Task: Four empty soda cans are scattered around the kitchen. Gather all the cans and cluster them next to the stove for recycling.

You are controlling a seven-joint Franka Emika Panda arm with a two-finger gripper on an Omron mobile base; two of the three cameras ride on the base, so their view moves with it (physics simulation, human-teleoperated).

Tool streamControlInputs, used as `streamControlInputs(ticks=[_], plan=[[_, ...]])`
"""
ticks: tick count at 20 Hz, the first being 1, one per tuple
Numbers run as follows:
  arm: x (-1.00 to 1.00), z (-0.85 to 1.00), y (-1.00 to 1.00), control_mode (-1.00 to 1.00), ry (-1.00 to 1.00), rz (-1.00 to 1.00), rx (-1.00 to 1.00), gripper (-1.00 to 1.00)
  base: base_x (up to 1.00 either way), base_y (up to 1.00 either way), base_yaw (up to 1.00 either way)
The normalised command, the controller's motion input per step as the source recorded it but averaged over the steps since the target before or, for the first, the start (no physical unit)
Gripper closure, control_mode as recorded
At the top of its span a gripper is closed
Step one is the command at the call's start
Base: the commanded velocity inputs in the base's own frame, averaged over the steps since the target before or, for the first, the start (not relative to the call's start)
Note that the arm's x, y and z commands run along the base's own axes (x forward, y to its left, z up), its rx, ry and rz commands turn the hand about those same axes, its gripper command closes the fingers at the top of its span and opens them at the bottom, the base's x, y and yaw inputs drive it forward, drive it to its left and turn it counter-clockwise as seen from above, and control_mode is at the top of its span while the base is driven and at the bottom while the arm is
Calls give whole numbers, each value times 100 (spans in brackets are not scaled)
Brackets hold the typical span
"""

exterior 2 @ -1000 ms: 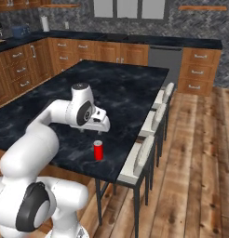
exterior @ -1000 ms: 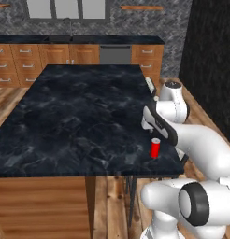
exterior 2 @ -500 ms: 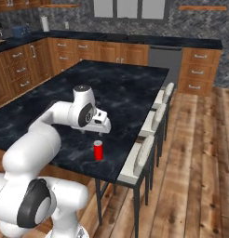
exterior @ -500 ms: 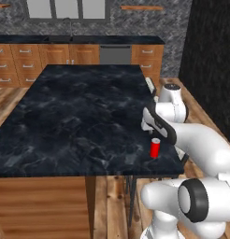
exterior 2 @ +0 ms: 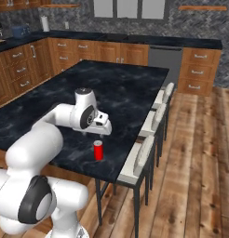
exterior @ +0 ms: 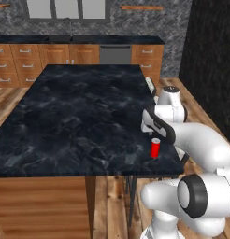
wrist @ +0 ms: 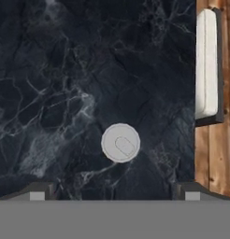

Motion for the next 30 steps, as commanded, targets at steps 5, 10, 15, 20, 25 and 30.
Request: streamControlInputs(ticks=[5,10,15,20,25,30], plan=[[5,-17,-1,-100,0,0,0,-100,0,0,0],[4,-16,-1,-100,0,0,0,-100,0,0,0],[3,-13,-2,-100,0,0,0,-100,0,0,0],[6,-13,-3,-100,0,0,0,-100,0,0,0],[6,-12,-1,-100,1,0,0,-100,0,0,0],[4,-12,0,-100,0,0,0,-100,0,0,0]])
